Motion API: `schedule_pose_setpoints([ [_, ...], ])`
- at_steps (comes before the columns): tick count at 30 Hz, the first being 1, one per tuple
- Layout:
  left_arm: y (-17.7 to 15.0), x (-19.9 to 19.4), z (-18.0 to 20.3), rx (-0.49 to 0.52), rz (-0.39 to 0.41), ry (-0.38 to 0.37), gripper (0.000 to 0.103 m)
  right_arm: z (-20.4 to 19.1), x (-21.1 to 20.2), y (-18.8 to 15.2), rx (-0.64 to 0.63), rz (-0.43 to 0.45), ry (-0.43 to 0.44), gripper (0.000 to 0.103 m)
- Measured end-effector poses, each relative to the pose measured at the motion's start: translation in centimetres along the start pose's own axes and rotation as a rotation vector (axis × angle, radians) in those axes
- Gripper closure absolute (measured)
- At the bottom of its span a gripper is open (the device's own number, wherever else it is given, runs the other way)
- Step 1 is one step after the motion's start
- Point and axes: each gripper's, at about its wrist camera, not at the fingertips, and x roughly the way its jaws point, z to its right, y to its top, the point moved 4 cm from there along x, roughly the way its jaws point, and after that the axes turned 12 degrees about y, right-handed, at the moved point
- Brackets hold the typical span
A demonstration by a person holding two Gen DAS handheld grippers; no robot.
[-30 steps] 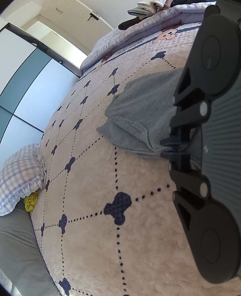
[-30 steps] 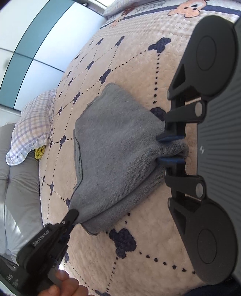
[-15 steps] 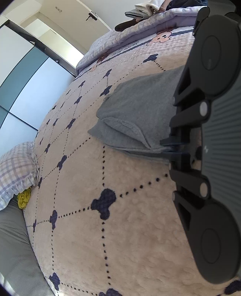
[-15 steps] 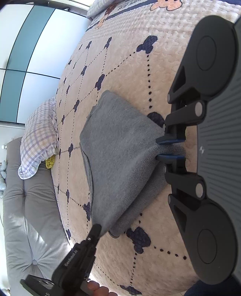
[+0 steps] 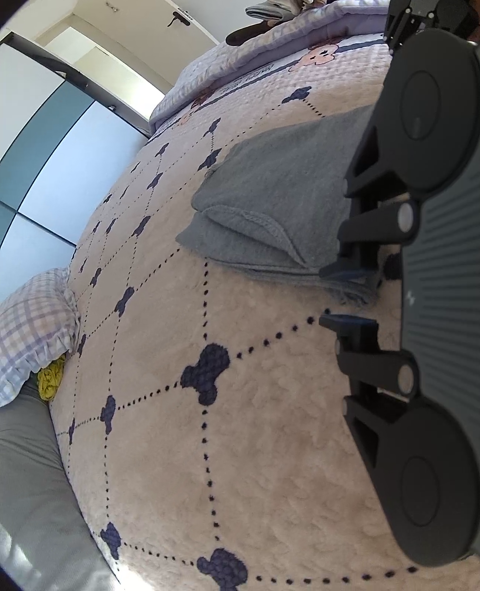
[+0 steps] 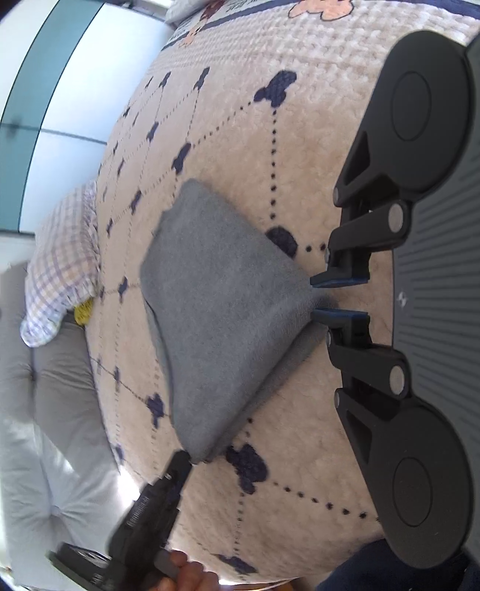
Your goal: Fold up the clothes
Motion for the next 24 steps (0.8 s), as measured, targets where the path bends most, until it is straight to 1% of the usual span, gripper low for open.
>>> schedule_pose_setpoints([
  [4, 1.1, -1.1, 1.8, 0.038, 0.048, -0.017, 0.082, 1.3, -1.0, 1.5, 0.09, 0.093, 0.019, 0.088],
  [6, 1.6, -1.8, 3.2, 0.076, 0.087, -0.02, 0.082, 1.5, -0.9, 2.5, 0.104, 0.114, 0.024, 0.088],
  [8, 1.9, -2.2, 4.7, 0.122, 0.125, -0.028, 0.082, 1.3, -0.5, 3.1, 0.091, 0.116, 0.027, 0.088],
  [9, 1.8, -2.2, 5.4, 0.143, 0.131, -0.045, 0.082, 1.1, 0.0, 3.3, 0.084, 0.105, 0.028, 0.088],
  [12, 0.9, -1.0, 7.6, 0.228, 0.102, -0.12, 0.079, 0.7, 2.1, 2.5, 0.077, 0.021, 0.051, 0.088],
  [13, 0.4, -0.2, 8.1, 0.257, 0.088, -0.115, 0.079, 0.5, 2.9, 2.2, 0.074, -0.006, 0.058, 0.088],
  [14, -0.1, 0.6, 8.6, 0.287, 0.073, -0.107, 0.079, 0.4, 3.4, 1.7, 0.078, -0.033, 0.048, 0.087],
  [15, -0.6, 1.5, 8.8, 0.311, 0.057, -0.086, 0.079, 0.3, 4.0, 1.2, 0.081, -0.059, 0.038, 0.087],
  [17, -1.4, 3.2, 8.5, 0.331, 0.039, -0.05, 0.079, 0.3, 3.7, 0.6, 0.096, -0.053, 0.042, 0.087],
  [19, -1.7, 3.6, 8.0, 0.322, 0.044, -0.058, 0.079, 0.2, 3.4, 0.1, 0.112, -0.048, 0.047, 0.087],
  [24, -1.3, 3.1, 7.7, 0.316, 0.053, -0.059, 0.079, 1.0, 2.3, 0.6, 0.134, -0.024, 0.065, 0.087],
])
